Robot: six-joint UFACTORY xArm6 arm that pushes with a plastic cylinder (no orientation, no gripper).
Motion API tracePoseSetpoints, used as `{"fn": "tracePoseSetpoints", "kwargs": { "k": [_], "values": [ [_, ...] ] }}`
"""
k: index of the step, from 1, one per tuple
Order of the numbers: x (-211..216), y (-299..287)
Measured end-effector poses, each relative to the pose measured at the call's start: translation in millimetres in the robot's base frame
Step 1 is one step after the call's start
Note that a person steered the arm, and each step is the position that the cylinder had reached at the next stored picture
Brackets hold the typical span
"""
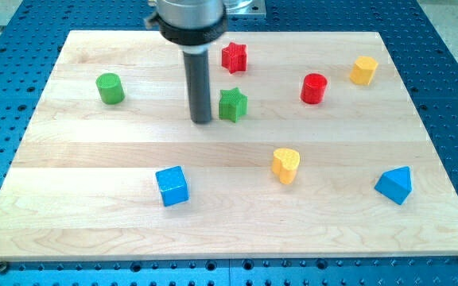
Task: Place the green star and cube in a vertical line
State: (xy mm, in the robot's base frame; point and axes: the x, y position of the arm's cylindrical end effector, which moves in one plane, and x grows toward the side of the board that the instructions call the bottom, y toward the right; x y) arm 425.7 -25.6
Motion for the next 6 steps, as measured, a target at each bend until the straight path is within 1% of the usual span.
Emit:
{"fn": "tracePoseSetpoints", "kwargs": {
  "k": [1,2,3,4,5,6],
  "values": [
    [11,48],
    [-10,94],
    [-30,80],
    [-27,5],
    [-26,-16],
    [-33,-11]
  ]
}}
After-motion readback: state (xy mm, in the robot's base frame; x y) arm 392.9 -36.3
